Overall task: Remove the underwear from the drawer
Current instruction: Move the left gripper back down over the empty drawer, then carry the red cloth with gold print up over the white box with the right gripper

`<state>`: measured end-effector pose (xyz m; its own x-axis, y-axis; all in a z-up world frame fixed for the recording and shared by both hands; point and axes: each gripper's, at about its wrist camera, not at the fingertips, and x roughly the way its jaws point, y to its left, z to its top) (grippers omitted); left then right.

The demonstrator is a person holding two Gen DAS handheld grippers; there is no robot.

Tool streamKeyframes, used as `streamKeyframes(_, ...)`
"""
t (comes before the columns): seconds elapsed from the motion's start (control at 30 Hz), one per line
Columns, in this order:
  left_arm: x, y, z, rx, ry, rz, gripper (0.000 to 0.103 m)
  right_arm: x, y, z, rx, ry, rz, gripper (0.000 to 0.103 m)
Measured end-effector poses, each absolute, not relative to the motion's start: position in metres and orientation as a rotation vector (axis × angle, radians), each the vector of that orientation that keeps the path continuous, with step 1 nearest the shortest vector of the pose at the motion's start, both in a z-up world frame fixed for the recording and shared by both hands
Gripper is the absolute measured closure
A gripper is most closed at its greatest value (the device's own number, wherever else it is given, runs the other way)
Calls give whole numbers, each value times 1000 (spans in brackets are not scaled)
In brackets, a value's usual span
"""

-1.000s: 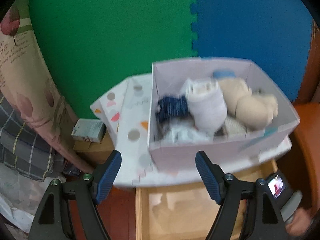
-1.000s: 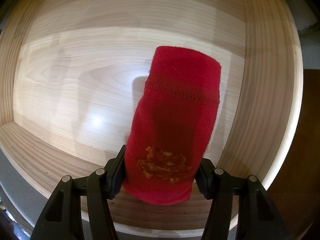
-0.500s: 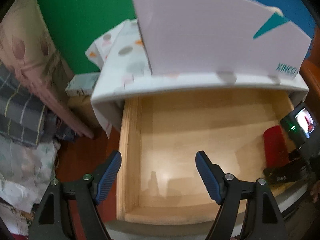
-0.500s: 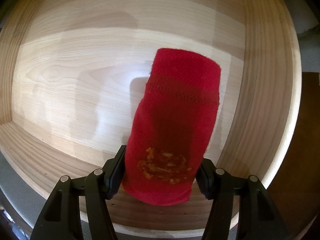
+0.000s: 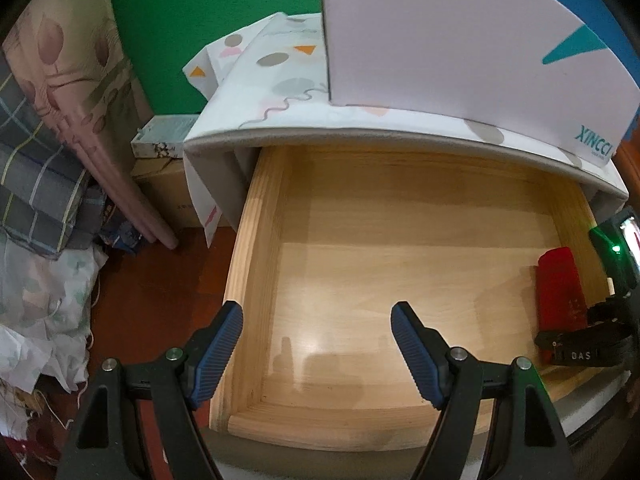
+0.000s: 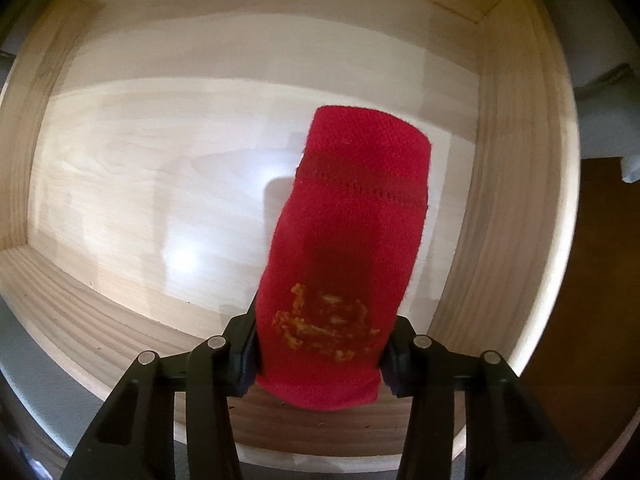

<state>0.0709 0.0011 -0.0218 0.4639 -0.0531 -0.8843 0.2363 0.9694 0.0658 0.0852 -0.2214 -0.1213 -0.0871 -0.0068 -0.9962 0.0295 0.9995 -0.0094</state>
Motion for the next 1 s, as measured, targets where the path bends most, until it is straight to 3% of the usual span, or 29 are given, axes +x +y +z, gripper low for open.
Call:
streamKeyframes(0.47,74,4,-25,175,1083,-133,24,51,-222,-80,13,1437,37,59)
streamKeyframes(1.0,72,4,-25,193,1075,-130,24,34,-233,8,121,1189,129,59)
